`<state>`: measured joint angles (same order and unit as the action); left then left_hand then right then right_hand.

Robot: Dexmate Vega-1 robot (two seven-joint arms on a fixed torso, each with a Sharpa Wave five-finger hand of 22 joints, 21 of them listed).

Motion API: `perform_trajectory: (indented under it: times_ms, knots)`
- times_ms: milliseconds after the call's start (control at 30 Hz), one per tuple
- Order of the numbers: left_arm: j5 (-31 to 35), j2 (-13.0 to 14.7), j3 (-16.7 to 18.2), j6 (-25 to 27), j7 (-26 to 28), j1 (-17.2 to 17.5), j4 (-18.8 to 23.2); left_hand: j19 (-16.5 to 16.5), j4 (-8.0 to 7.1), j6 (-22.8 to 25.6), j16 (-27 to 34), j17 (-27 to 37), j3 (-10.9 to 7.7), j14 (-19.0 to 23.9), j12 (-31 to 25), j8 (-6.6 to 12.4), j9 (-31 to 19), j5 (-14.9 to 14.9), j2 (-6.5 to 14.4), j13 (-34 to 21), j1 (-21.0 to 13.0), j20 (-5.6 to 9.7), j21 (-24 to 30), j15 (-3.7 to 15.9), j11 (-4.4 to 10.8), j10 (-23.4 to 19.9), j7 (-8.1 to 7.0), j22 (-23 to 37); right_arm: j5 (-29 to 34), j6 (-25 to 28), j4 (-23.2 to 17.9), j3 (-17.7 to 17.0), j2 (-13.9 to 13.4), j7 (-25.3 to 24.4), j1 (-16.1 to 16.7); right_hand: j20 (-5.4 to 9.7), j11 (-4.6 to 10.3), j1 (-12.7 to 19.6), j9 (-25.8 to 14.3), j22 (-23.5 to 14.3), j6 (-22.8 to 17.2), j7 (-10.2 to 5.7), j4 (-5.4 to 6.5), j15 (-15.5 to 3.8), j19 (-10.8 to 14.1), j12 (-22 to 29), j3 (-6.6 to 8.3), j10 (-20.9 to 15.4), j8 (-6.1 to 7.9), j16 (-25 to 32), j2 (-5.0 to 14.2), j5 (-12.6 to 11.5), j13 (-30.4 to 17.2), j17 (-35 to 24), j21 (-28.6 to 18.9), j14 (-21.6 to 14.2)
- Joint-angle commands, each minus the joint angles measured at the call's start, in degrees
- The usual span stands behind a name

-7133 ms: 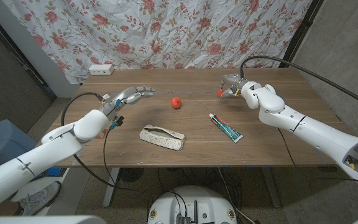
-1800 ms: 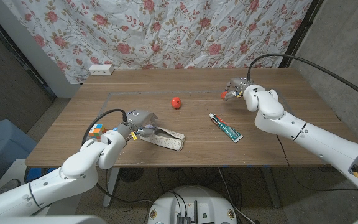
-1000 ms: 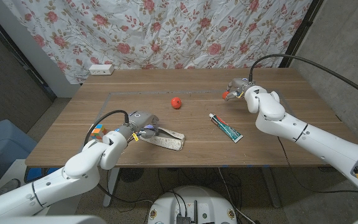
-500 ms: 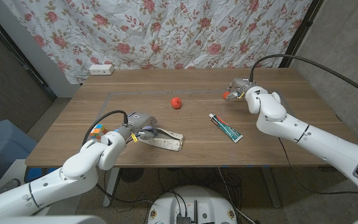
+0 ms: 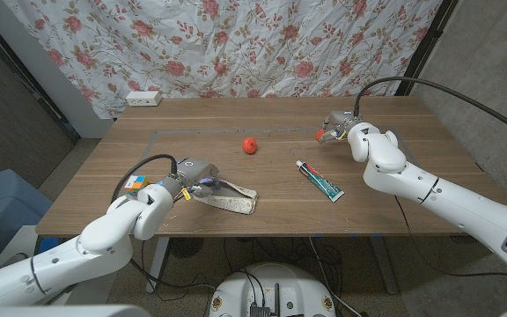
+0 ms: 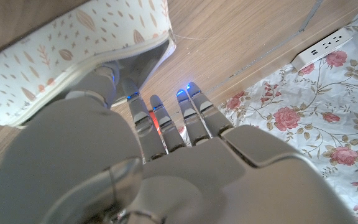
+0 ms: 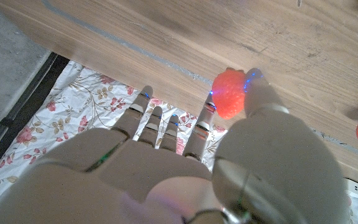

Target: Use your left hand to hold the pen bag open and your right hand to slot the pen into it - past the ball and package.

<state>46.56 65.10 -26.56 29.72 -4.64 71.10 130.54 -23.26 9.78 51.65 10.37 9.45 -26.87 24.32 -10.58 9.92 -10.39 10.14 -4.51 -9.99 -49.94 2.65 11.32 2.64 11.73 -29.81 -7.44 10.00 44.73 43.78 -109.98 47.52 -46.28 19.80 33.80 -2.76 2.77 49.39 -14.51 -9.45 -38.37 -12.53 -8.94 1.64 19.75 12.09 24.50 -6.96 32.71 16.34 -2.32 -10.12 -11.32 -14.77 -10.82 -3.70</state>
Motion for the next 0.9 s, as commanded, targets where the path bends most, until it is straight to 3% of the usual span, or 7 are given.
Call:
perform_trajectory:
  times_ms: [33,900]
  knots:
    - [-0.6,0.9,0.5,-0.5,-1.0,-0.1,0.2,-0.1,0.02,-0.6,-0.1,0.3,0.34,-0.3,0.0,-0.18,-0.2,0.2,-0.2,-0.3,-0.4,0.4,0.0,5.29,0.0,0.2,0.02,0.1,0.1,0.5,-0.8,-0.3,-0.3,-0.3,0.7,0.03,-0.01,0.1,-0.2,-0.1,-0.3,-0.14,0.0,-0.22,0.1,-0.2,-0.23,-0.6,0.19,0.1,0.47,0.0,-0.2,-0.3,0.0,-0.5]
    - [-4.0,3.6,1.5,-4.3,-4.5,-1.8,-0.3,0.6,-0.45,-5.3,-0.4,0.4,2.63,-2.8,0.4,-0.01,-0.2,0.3,-1.1,-0.4,0.5,0.06,-0.2,5.62,-0.78,3.4,0.9,0.1,1.7,0.7,-3.6,-0.4,-1.0,1.1,1.2,-0.03,-0.08,0.3,-0.1,-0.1,-0.1,-0.13,-0.16,-0.09,-0.1,-0.3,-0.49,-0.6,0.12,0.0,0.35,0.0,-0.2,-0.3,0.1,-0.4]
